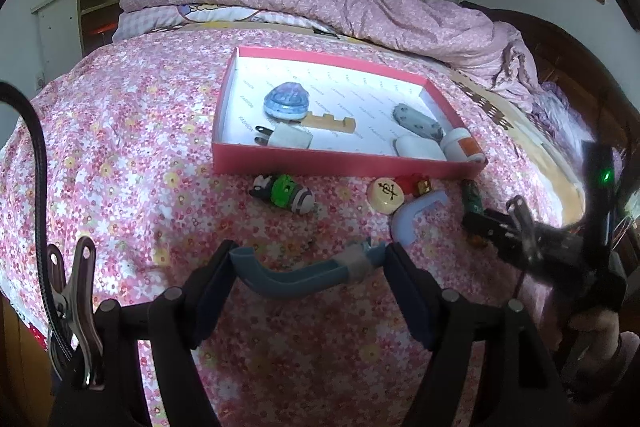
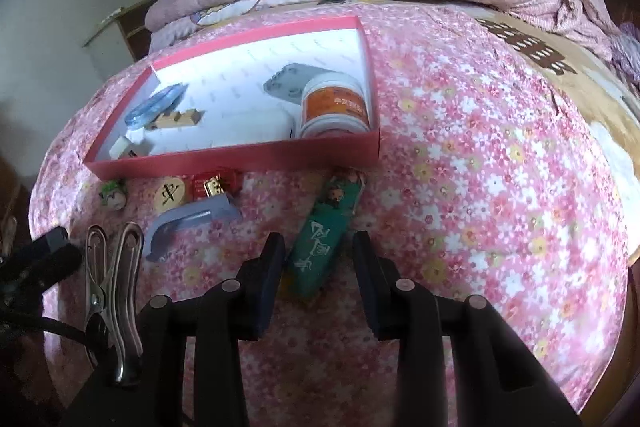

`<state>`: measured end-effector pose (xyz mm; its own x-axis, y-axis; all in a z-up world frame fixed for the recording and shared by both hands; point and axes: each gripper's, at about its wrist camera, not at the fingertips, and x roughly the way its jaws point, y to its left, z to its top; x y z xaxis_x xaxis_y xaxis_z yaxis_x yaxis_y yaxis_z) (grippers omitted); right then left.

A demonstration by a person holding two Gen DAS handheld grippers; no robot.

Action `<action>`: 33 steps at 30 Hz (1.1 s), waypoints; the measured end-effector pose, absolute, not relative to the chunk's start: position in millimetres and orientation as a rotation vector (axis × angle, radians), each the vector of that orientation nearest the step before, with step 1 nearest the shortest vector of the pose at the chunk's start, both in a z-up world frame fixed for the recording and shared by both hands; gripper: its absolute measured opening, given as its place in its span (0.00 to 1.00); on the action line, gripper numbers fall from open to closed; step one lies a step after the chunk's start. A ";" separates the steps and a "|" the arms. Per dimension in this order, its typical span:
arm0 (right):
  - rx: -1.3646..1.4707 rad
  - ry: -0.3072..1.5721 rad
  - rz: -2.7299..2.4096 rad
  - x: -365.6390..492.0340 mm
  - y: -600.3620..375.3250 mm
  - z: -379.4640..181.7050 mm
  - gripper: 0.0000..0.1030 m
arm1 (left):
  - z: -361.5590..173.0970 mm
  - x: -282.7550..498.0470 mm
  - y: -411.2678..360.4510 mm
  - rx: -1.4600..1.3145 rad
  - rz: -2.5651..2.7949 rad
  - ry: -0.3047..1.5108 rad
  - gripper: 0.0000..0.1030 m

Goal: Organize rigid objects
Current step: 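Grasp the green lighter with the right gripper while the left holds the blue strip, then lower the blue strip into the tray with the left gripper while the right lifts the lighter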

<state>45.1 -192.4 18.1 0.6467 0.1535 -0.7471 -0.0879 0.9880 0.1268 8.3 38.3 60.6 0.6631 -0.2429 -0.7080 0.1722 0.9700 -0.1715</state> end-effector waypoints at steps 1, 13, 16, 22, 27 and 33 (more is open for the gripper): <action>0.058 0.855 0.138 44.8 -189.9 17.7 0.35 | 61.1 9.3 37.4 -0.092 -0.237 0.814 0.75; 0.074 0.829 0.165 36.7 -199.9 15.8 0.23 | 78.9 39.1 29.5 -0.070 -0.226 0.781 0.75; 0.116 0.824 0.188 33.1 -207.3 14.5 0.23 | 84.5 49.8 24.0 -0.049 -0.231 0.763 0.75; 0.195 0.800 0.234 24.7 -219.2 18.8 0.23 | 90.7 70.0 11.8 -0.020 -0.248 0.755 0.75; 0.219 0.762 0.241 21.0 -226.7 26.5 0.23 | 94.2 89.7 1.1 -0.002 -0.249 0.753 0.75; 0.255 0.743 0.253 19.2 -232.5 29.1 0.23 | 85.6 114.6 -6.8 0.007 -0.223 0.777 0.76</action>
